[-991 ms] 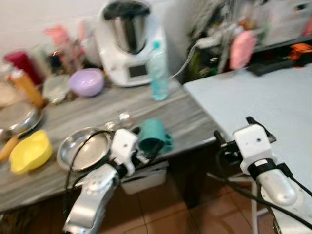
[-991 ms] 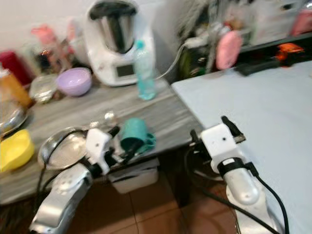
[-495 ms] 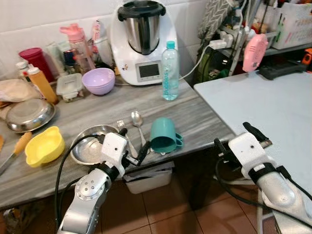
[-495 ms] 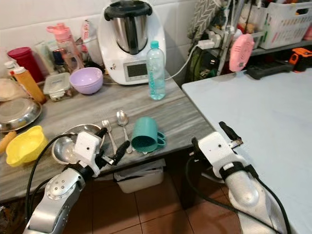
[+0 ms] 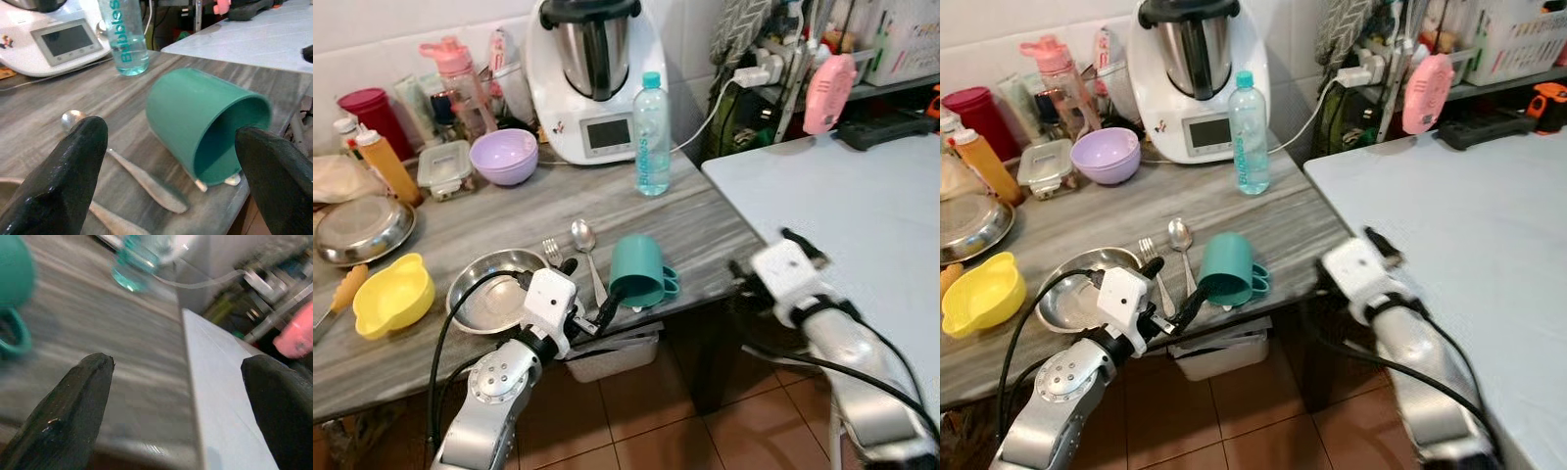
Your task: Setting the table
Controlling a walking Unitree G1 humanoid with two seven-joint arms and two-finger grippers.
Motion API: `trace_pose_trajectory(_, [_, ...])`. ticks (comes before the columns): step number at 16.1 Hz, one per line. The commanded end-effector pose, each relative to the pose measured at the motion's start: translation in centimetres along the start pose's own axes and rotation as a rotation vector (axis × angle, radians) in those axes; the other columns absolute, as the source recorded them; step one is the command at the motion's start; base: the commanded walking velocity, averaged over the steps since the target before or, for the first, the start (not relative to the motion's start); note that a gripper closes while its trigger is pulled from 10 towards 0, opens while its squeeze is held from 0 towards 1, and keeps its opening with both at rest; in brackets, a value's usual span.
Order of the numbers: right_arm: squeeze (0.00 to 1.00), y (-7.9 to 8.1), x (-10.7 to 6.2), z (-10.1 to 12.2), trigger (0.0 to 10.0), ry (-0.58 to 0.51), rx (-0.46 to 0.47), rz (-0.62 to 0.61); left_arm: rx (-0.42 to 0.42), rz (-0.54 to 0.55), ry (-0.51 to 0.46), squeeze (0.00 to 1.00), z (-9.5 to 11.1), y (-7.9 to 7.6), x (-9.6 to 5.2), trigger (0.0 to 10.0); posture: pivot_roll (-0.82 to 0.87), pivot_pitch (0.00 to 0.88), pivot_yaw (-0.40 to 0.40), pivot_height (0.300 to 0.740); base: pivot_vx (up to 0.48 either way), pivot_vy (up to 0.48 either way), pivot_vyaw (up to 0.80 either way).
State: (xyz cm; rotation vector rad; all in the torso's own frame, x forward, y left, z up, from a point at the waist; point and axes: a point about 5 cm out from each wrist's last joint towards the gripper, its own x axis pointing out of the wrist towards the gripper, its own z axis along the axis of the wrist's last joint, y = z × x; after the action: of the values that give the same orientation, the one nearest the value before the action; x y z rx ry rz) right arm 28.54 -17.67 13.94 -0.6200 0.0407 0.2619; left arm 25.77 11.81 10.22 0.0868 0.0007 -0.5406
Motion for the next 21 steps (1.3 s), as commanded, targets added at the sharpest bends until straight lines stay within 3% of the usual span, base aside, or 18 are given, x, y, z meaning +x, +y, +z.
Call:
trace_pose_trajectory(1, [0.00,0.7,0.4,0.4,10.0,-0.021,0.003,0.036,0.022,0.023,-0.010,0.00,0.4,0.6,-0.4,10.0,-0.13,0.038,0.092,0.740,0.000,0.000,0.00])
trace_pose_trajectory(17, [0.00,0.7,0.4,0.4,10.0,-0.021,0.003,0.036,0.022,0.023,-0.010,0.00,0.4,0.6,-0.4,10.0,-0.13,0.038,0.092,0.740,0.000,0.000,0.00])
trace_pose_trajectory(19, [0.00,3.7,1.0,4.6,10.0,-0.202,0.079,0.078,0.024,0.092,-0.037,0.00,0.9,1.3,-0.5,10.0,-0.10,0.025,0.072,0.740,0.000,0.000,0.00])
trace_pose_trajectory(21, [0.00,3.1,0.2,5.1,10.0,-0.230,0.049,0.009,0.025,0.098,-0.040,0.00,1.0,1.4,-0.4,10.0,-0.10,0.021,0.071,0.740,0.000,0.000,0.00])
